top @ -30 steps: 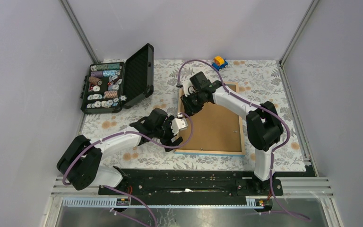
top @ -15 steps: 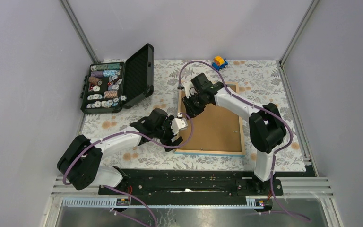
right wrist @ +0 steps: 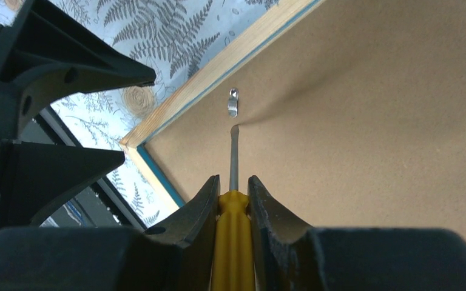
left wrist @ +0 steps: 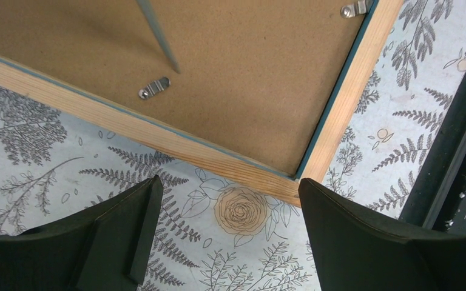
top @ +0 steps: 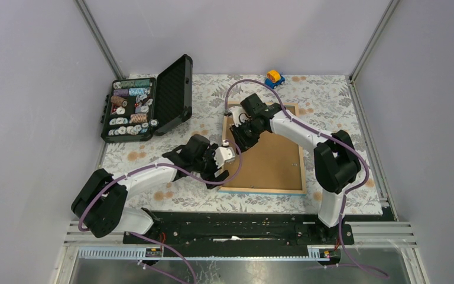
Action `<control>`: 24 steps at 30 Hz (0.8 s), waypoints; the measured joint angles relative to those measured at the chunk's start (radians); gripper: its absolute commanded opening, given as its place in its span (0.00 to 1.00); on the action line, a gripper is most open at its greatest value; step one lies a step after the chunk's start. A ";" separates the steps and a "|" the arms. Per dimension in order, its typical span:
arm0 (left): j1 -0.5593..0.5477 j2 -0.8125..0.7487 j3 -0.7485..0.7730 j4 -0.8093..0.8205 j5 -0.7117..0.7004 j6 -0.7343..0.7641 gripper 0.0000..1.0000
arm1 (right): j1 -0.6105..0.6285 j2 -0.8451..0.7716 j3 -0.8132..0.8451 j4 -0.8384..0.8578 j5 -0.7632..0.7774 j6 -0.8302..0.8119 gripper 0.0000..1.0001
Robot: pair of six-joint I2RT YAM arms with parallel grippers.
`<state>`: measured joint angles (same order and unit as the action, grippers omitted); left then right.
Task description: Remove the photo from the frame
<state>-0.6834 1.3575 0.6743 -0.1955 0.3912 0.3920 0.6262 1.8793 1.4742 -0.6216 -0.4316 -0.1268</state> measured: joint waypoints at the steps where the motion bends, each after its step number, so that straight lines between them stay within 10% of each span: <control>1: 0.000 0.000 0.006 -0.006 0.000 0.000 0.89 | 0.000 -0.002 0.000 -0.008 0.000 0.000 0.00; 24: -0.151 0.017 0.229 -0.380 -0.071 0.272 0.90 | -0.151 -0.432 -0.360 -0.161 -0.027 -0.205 0.00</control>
<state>-0.8345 1.3746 0.9035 -0.5758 0.3199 0.6640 0.4751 1.4475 1.1145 -0.7822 -0.4587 -0.3317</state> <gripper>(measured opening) 0.898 0.261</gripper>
